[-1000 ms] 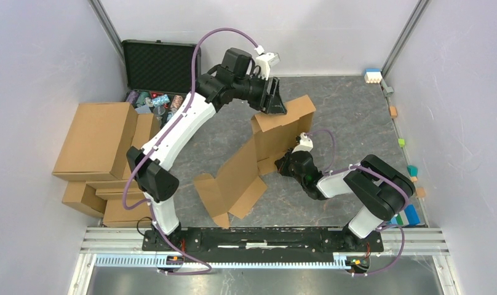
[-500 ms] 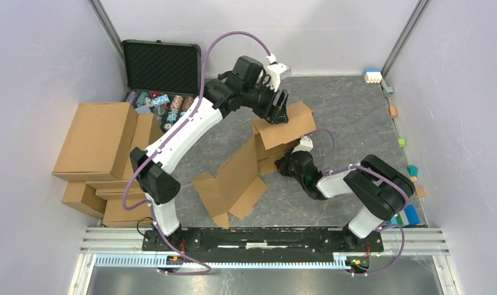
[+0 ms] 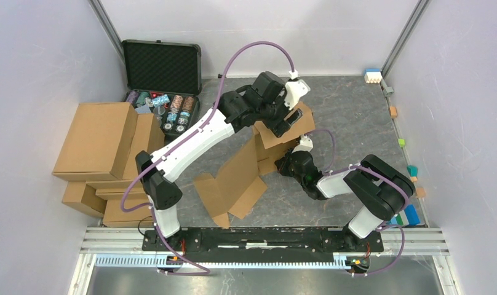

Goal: Fold the paper box

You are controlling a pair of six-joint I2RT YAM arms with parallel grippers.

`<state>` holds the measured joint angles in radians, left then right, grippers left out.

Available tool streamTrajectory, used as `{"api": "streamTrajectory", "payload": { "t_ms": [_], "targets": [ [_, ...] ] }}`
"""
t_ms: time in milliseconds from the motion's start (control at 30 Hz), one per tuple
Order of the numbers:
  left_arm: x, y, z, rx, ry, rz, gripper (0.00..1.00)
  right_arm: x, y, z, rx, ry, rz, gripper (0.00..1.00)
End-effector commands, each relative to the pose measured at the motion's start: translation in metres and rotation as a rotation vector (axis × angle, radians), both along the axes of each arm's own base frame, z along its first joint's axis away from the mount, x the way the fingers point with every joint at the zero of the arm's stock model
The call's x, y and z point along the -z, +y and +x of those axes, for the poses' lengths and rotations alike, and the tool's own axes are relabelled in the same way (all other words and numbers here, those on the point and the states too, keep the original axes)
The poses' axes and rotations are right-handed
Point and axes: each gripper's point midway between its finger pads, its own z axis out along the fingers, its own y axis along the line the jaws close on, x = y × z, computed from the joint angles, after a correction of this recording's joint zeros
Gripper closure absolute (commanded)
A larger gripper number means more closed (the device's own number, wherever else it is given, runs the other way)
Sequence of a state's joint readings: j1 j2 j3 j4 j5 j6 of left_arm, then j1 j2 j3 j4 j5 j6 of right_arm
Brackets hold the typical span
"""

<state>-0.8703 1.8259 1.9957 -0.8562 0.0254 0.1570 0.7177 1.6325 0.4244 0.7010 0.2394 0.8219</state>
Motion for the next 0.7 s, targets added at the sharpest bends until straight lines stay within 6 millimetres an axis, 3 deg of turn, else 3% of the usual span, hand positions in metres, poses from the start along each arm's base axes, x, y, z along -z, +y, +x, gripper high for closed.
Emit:
{"api": "streamTrajectory", "payload": {
  "t_ms": [0,233,400,667],
  "targets": [
    [0.006,0.011,-0.004,0.009,-0.105,0.152,0.22,0.026,-0.007,-0.018,-0.038,0.091,-0.071,1.0],
    [0.017,0.009,-0.009,-0.007,-0.216,0.315,0.3,0.027,-0.007,-0.019,-0.039,0.095,-0.068,1.0],
    [0.024,0.01,-0.007,-0.021,-0.28,0.402,0.46,0.026,-0.006,-0.02,-0.04,0.094,-0.063,1.0],
    [0.028,0.009,-0.001,-0.051,-0.411,0.51,0.64,0.025,-0.007,-0.019,-0.038,0.092,-0.057,1.0]
  ]
}}
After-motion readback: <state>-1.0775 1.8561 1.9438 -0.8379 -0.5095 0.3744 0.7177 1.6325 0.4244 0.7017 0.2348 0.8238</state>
